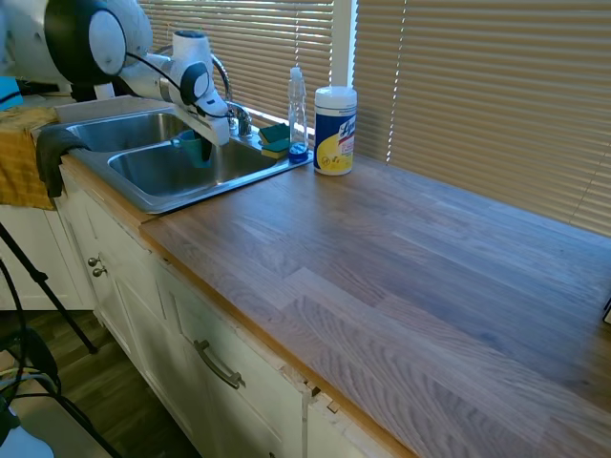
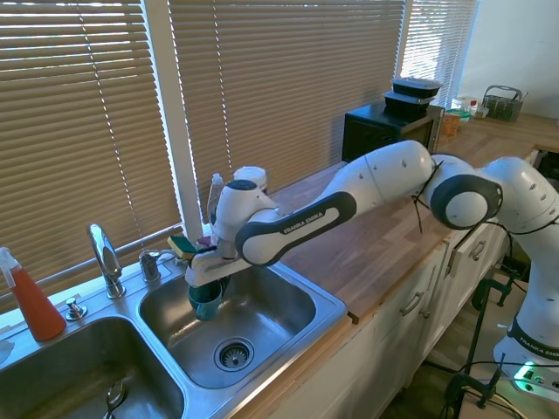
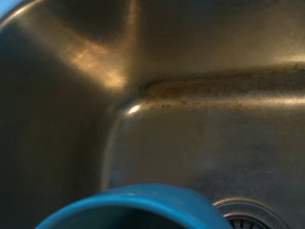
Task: Put the mug in the sink
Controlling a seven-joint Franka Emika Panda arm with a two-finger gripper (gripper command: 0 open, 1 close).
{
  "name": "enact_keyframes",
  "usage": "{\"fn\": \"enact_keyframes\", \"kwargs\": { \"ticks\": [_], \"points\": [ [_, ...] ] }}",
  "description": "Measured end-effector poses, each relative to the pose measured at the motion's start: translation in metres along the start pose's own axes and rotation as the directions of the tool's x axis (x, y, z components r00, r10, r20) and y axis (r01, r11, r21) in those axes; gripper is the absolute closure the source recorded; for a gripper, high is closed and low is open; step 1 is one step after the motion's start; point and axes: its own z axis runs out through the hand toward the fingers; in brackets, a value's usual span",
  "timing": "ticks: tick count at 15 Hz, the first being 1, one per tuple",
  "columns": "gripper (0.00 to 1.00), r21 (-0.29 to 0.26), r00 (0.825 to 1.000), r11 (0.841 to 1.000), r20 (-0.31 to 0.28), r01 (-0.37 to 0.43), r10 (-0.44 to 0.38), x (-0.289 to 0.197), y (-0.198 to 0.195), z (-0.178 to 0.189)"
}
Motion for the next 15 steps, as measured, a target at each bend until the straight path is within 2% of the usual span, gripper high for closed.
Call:
{"fn": "enact_keyframes", "kwargs": {
  "ticks": [5,10,11,15],
  "points": [
    [1.00,-0.038,0.998,0.998,0.030,-0.045,0.046,0.024,0.002,0.075],
    [1.00,-0.064,0.996,0.995,0.047,-0.072,0.075,0.041,0.007,0.109],
    [0.00,-0.063,0.996,0.995,0.049,-0.075,0.078,0.043,0.007,0.112],
    [0.00,-0.068,0.994,0.994,0.067,-0.080,0.084,0.044,0.006,0.117]
  ]
}}
